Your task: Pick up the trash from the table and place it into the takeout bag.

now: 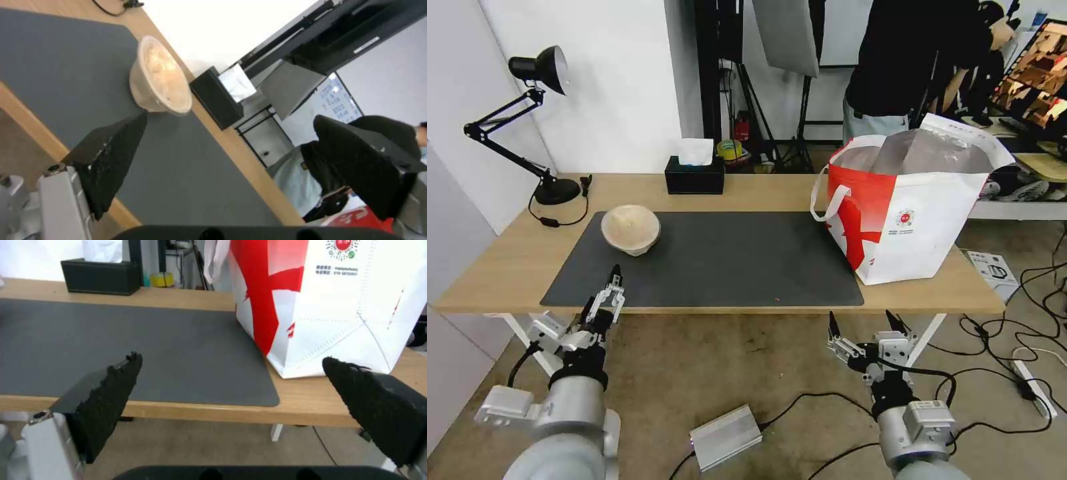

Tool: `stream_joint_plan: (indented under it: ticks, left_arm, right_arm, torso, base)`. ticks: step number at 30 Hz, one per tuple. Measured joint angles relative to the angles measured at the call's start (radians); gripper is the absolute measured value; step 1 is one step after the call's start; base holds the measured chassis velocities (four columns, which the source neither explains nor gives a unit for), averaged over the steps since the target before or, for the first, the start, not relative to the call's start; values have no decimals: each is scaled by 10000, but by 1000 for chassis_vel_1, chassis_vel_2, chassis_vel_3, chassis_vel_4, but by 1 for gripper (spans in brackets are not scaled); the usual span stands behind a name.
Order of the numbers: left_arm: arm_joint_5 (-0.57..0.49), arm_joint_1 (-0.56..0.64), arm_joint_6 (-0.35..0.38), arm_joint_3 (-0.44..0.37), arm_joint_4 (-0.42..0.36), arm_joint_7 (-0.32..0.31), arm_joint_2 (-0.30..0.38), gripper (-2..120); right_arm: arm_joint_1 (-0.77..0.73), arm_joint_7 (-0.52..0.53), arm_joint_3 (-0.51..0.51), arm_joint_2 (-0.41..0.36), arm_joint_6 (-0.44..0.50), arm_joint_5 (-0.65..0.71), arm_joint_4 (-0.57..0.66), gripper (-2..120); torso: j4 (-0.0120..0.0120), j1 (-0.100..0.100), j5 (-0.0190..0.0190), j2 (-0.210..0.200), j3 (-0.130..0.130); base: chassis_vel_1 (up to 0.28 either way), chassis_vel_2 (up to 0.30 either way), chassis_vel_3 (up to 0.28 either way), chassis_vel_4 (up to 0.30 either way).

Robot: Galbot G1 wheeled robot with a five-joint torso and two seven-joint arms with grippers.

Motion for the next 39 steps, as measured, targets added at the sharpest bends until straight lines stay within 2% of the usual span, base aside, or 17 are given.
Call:
stream_joint_plan:
  ticks: [13, 20, 24, 39]
  left_arm:
    - [-1370, -877, 208, -169, 348, -910, 320, 100]
    - [-1530, -1178, 286, -245, 650, -1336, 563, 100]
    - [-1859, -1717, 367, -283, 932, -1859, 750, 100]
    - [-2607, -3178, 413, -211, 1876, -2616, 1517, 100]
  right_arm:
    - [0, 0, 0, 0, 0, 0, 0, 100]
    - [0, 0, 0, 0, -1, 0, -1, 100]
    - [0, 0, 0, 0, 0, 0, 0, 100]
    - [0, 0, 0, 0, 0, 0, 0, 100]
  torso:
    - [0, 1, 1, 0, -1]
    - [0, 0, 0, 0, 0]
    - [0, 0, 0, -1, 0]
    - [0, 1, 0, 0, 0]
  base:
    - [0, 0, 0, 0]
    - [0, 0, 0, 0]
    - [0, 0, 0, 0]
    - [0, 0, 0, 0]
